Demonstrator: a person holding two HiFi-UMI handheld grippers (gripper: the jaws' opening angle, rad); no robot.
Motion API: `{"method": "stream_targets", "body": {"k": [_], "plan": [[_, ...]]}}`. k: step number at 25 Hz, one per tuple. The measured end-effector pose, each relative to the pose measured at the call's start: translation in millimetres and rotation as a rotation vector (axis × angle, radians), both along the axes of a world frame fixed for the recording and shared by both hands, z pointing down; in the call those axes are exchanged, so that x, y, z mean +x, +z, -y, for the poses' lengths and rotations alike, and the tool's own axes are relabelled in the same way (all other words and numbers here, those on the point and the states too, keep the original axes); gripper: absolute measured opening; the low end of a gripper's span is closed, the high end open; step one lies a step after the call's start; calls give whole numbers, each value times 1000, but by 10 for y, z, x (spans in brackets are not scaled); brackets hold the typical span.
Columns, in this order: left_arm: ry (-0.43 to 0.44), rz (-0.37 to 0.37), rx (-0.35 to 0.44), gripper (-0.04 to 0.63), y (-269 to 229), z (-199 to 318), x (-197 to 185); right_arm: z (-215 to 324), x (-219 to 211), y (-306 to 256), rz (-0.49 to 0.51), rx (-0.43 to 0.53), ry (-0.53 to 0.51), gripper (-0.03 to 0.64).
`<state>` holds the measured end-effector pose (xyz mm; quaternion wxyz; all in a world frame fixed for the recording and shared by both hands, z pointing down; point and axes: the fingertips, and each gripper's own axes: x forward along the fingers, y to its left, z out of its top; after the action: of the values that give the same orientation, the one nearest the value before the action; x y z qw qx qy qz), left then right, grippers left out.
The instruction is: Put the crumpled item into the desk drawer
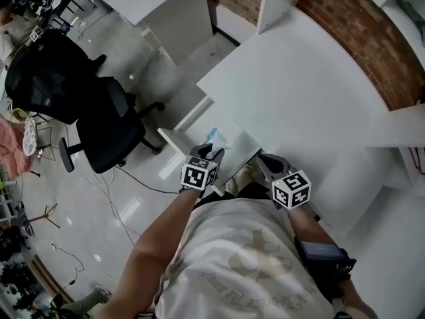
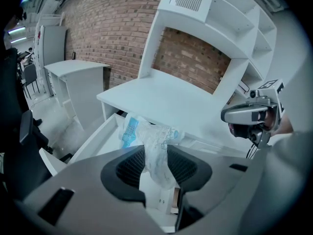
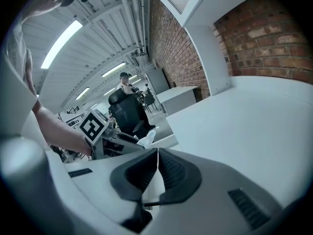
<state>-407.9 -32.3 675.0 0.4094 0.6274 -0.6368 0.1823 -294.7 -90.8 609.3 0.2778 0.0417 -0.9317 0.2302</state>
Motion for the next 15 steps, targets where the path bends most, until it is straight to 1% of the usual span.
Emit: {"method": "stream_targets", "body": {"k": [9,15], "plan": [[-23,-39,-71,156,476,171,-71,213,-204,130,-22,-19,-36,24],[-32,-64,-114,156,810,205,-66,232,-322,244,-25,-36,-54,25]]}}
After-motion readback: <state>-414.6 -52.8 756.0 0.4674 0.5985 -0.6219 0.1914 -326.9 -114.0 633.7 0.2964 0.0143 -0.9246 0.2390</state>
